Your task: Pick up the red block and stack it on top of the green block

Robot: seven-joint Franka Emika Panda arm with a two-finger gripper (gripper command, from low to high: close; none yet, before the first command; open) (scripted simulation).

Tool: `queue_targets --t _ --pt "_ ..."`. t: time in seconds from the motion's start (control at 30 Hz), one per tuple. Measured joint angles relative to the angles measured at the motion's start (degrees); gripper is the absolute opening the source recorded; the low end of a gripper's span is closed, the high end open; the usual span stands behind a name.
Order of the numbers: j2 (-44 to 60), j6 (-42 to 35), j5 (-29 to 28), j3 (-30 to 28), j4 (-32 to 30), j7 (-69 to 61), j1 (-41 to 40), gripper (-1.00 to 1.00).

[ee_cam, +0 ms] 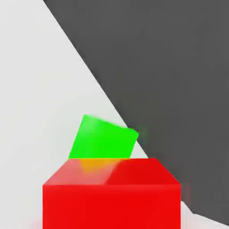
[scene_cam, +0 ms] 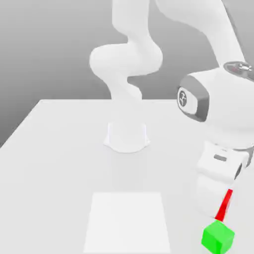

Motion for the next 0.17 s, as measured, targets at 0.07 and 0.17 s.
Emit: queue_targets --t 0.07,0.17 --pt "3.5 3.2 -0.5 -0.2 0.3 0.4 0.4 1.0" --pt "3.5 3.2 -0.5 -0.2 0.3 0.4 0.4 1.0"
